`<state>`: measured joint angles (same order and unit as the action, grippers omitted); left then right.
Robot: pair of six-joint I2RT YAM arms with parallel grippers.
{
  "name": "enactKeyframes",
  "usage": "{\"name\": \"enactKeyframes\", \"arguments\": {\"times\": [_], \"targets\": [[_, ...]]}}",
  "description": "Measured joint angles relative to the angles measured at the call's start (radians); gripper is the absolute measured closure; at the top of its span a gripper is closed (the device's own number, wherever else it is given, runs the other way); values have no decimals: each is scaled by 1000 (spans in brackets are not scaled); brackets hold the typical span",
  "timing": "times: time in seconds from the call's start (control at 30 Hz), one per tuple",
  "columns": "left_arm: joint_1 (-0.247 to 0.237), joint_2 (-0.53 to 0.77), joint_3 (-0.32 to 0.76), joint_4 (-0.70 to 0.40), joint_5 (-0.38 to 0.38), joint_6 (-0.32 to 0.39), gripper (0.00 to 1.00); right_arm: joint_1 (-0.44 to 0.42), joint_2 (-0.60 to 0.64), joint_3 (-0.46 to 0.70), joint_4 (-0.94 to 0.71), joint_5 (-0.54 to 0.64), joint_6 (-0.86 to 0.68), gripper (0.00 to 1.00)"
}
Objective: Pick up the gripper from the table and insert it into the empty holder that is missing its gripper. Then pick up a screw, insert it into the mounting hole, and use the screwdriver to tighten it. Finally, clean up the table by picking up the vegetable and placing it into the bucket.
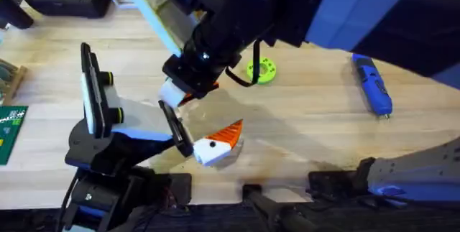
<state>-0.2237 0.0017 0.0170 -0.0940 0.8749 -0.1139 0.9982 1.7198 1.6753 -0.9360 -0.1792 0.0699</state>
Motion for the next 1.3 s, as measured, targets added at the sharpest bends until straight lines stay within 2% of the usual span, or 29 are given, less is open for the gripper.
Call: {"name": "enactKeyframes", "arguments": {"times": [0.1,0.13,0.17,0.37,0.63,0.8,0.97,1.13,1.17,1.23,1.3], "targets": [[0,0,0,0,-3,-2,14,-15,0,4,-8,30,-3,150],[0,0,0,0,-3,-2,14,-26,0,4,-9,37,-4,46],[0,0,0,0,-2,-1,14,-33,-1,4,-10,40,1,18],[0,0,0,0,3,2,14,-53,-30,4,-66,44,19,9],[0,0,0,0,4,2,15,-167,-156,-12,-142,44,51,9],[0,0,0,0,4,2,15,-232,-277,-177,-122,31,96,9],[0,0,0,0,4,2,15,-268,-420,-345,-125,-63,64,9],[0,0,0,0,4,2,12,-300,-548,-408,-252,-140,-17,8],[0,0,0,0,4,2,19,-304,-560,-409,-270,-147,-27,8],[0,0,0,0,4,2,92,-306,-572,-409,-294,-159,-46,8],[0,0,0,0,5,2,224,-306,-572,-410,-306,-166,-56,8]]}}
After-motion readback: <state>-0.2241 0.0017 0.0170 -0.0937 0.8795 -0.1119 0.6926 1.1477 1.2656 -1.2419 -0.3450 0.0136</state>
